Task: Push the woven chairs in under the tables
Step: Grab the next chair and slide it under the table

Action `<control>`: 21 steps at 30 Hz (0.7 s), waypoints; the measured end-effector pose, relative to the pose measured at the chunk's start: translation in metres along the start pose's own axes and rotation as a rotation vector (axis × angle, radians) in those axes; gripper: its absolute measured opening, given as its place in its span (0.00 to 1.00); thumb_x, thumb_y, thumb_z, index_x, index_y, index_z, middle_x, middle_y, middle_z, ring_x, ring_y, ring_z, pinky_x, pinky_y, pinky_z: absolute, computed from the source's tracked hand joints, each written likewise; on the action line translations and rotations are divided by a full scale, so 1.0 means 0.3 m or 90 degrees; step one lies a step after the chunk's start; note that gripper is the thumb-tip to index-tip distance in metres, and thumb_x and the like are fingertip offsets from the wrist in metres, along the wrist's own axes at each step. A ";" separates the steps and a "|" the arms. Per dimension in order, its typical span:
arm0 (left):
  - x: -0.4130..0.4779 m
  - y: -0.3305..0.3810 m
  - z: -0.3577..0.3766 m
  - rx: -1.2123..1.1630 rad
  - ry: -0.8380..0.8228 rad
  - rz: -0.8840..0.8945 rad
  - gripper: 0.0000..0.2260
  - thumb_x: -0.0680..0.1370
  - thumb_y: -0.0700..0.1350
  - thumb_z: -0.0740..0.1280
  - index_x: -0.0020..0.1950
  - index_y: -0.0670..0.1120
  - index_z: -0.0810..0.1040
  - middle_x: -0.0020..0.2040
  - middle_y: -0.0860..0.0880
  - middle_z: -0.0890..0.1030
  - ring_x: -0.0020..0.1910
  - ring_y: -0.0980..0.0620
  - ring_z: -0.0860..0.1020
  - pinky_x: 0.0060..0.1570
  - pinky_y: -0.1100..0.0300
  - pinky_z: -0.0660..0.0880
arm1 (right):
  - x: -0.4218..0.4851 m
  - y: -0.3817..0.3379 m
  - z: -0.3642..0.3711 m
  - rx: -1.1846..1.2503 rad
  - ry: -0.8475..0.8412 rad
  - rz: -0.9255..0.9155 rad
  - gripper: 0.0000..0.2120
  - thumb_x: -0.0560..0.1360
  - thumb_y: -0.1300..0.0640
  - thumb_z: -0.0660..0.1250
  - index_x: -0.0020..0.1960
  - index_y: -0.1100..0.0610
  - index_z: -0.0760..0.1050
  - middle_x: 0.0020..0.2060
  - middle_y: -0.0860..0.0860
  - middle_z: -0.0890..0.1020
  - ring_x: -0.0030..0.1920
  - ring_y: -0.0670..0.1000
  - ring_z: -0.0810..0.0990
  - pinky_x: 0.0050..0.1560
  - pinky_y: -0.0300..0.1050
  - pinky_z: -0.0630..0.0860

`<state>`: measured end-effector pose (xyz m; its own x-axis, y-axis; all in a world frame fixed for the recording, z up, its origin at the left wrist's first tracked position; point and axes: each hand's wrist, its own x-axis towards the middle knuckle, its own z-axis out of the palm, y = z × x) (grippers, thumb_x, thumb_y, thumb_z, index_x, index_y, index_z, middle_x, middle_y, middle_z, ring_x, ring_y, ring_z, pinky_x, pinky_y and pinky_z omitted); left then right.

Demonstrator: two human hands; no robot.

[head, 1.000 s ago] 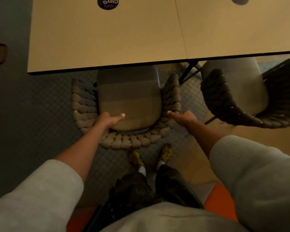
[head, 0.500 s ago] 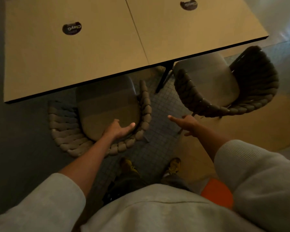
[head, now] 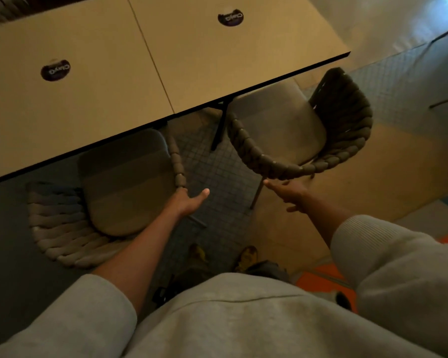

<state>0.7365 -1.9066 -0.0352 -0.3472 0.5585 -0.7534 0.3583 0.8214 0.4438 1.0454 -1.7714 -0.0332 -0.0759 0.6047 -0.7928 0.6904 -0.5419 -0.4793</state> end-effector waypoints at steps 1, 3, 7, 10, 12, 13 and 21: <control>0.003 0.037 0.003 0.003 -0.014 -0.009 0.57 0.61 0.83 0.65 0.79 0.45 0.68 0.77 0.43 0.70 0.74 0.40 0.71 0.72 0.44 0.70 | 0.003 -0.001 -0.020 0.007 0.001 0.000 0.45 0.72 0.30 0.72 0.81 0.48 0.60 0.78 0.54 0.67 0.72 0.62 0.72 0.59 0.66 0.80; 0.034 0.091 0.014 -0.010 -0.034 -0.013 0.61 0.57 0.83 0.63 0.80 0.45 0.65 0.78 0.42 0.68 0.75 0.39 0.69 0.72 0.41 0.70 | 0.011 -0.006 -0.050 0.012 0.006 0.006 0.43 0.73 0.31 0.71 0.81 0.48 0.61 0.78 0.54 0.67 0.73 0.62 0.72 0.60 0.66 0.80; 0.092 0.236 0.044 -0.019 -0.024 0.006 0.48 0.73 0.74 0.65 0.82 0.43 0.60 0.80 0.40 0.65 0.75 0.37 0.69 0.68 0.43 0.74 | 0.015 -0.028 -0.098 0.023 0.030 -0.008 0.39 0.77 0.33 0.69 0.81 0.47 0.62 0.79 0.54 0.67 0.74 0.62 0.70 0.60 0.64 0.79; 0.138 0.335 0.073 -0.042 -0.028 0.010 0.45 0.76 0.70 0.66 0.82 0.43 0.59 0.80 0.42 0.63 0.75 0.39 0.69 0.62 0.44 0.76 | 0.022 -0.024 -0.134 0.037 0.045 0.005 0.39 0.76 0.32 0.70 0.80 0.47 0.63 0.78 0.54 0.67 0.74 0.62 0.70 0.61 0.65 0.79; 0.173 0.396 0.094 -0.058 -0.032 0.024 0.46 0.74 0.71 0.67 0.82 0.43 0.59 0.80 0.43 0.64 0.74 0.39 0.69 0.60 0.44 0.76 | 0.048 -0.016 -0.166 0.034 0.067 0.021 0.43 0.72 0.28 0.70 0.80 0.47 0.64 0.78 0.54 0.68 0.73 0.62 0.72 0.57 0.63 0.80; 0.185 0.423 0.103 -0.065 -0.030 0.032 0.48 0.74 0.72 0.67 0.82 0.43 0.58 0.80 0.43 0.64 0.74 0.39 0.69 0.60 0.44 0.77 | 0.065 -0.015 -0.185 0.041 0.078 0.028 0.45 0.71 0.26 0.70 0.80 0.48 0.65 0.78 0.54 0.68 0.73 0.62 0.72 0.56 0.62 0.81; 0.217 0.556 0.164 -0.051 -0.038 0.026 0.49 0.72 0.73 0.67 0.82 0.44 0.58 0.80 0.43 0.64 0.74 0.38 0.69 0.57 0.45 0.77 | 0.160 -0.034 -0.359 0.043 0.128 0.073 0.53 0.69 0.24 0.70 0.81 0.58 0.62 0.78 0.57 0.68 0.73 0.62 0.73 0.58 0.62 0.82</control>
<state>0.8165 -1.7389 -0.0341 -0.2801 0.5862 -0.7602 0.3003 0.8056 0.5106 1.1122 -1.6739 -0.0257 0.1499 0.6369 -0.7562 0.6358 -0.6478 -0.4197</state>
